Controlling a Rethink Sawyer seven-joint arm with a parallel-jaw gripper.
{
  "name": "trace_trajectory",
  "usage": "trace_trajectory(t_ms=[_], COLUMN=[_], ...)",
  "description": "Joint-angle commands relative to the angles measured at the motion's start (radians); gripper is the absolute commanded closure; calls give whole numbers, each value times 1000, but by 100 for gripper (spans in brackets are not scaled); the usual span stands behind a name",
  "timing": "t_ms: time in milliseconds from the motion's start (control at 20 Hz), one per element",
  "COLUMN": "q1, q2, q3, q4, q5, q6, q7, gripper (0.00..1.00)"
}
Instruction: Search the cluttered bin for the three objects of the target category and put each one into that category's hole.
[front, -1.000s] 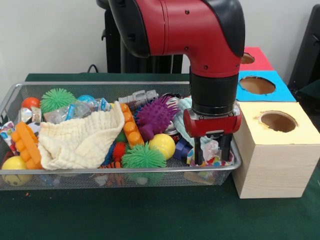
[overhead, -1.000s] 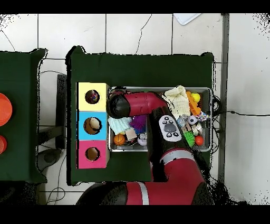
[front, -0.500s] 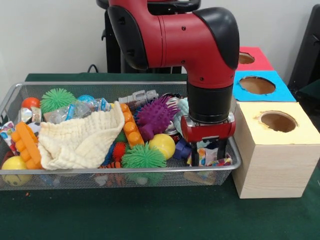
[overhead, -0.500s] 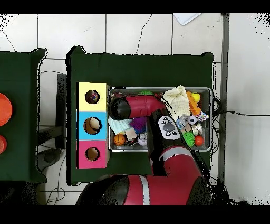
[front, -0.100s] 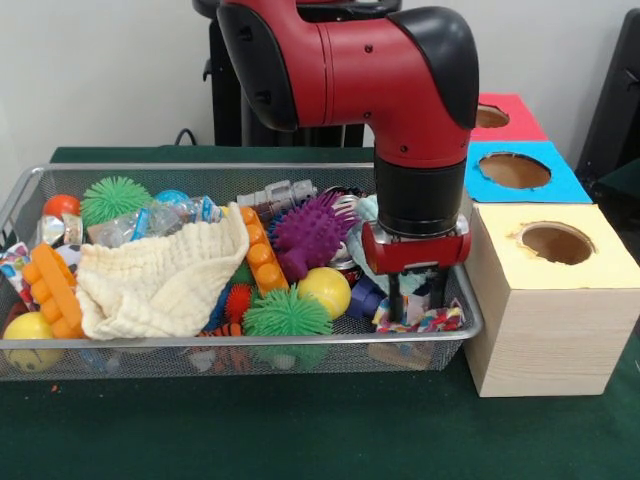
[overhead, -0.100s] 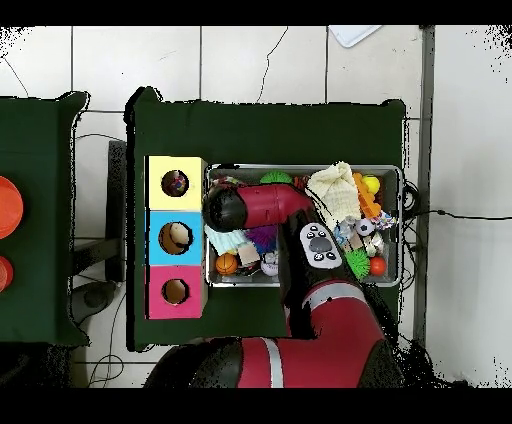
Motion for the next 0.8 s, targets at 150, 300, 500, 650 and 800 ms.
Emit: trace_trajectory(t_ms=[150, 300, 500, 650, 800], q1=[-28, -38, -31, -21, -22], q2=[9, 8, 13, 27, 10], q3=[8, 11, 3, 2, 1], q4=[70, 72, 56, 28, 37], q5=[-86, -92, -87, -93, -86], q6=[-69, -67, -34, -24, -19], q7=[19, 11, 19, 14, 20], gripper=[100, 100, 100, 100, 100])
